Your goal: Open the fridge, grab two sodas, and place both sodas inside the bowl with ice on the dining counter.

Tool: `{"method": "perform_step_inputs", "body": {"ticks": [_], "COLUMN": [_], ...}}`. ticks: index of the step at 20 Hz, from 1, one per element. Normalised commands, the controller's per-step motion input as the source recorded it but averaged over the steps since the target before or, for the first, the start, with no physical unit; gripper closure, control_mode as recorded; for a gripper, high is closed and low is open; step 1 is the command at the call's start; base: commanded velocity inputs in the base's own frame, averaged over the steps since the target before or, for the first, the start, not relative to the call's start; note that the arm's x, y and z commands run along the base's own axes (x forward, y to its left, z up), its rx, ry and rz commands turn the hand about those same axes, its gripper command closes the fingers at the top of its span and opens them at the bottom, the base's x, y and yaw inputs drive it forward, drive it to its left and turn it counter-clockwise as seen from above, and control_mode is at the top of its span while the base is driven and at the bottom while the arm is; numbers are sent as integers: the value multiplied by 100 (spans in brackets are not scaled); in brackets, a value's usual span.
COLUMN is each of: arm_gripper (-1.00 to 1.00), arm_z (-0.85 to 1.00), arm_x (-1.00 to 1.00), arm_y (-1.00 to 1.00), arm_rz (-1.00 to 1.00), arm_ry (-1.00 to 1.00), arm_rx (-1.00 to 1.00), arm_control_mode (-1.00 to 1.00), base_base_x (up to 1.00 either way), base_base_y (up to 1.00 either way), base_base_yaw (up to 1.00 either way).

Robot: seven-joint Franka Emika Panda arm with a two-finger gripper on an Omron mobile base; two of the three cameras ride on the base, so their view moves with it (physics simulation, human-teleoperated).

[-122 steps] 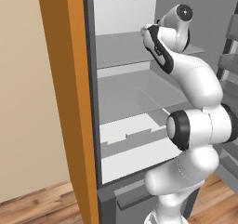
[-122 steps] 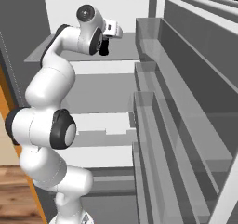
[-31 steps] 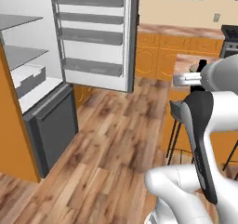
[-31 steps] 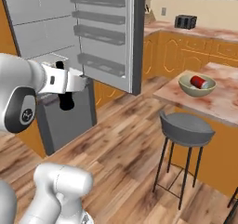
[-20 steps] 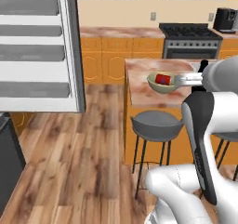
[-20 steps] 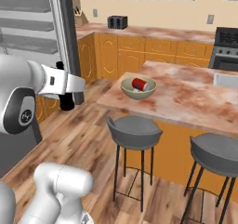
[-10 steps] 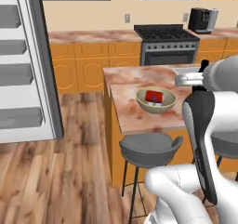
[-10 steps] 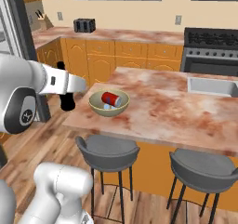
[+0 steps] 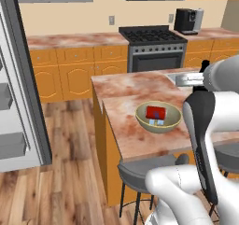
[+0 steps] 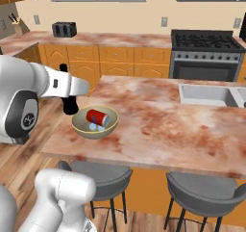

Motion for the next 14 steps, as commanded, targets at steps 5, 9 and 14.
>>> {"method": "perform_step_inputs", "body": {"ticks": [5,9,14], "arm_gripper": [100,100,100], "arm_z": [-7,-45,-67], "arm_x": [80,100,95], "arm_y": [-3,0,-1], "arm_rz": [-5,6,17], "arm_ry": [15,43,57], "arm_rx": [4,0,-1], "arm_control_mode": [-100,-100,-100], "base_base_x": [20,0,0], "base_base_y": [0,0,0], "base_base_yaw": [-4,0,0]}}
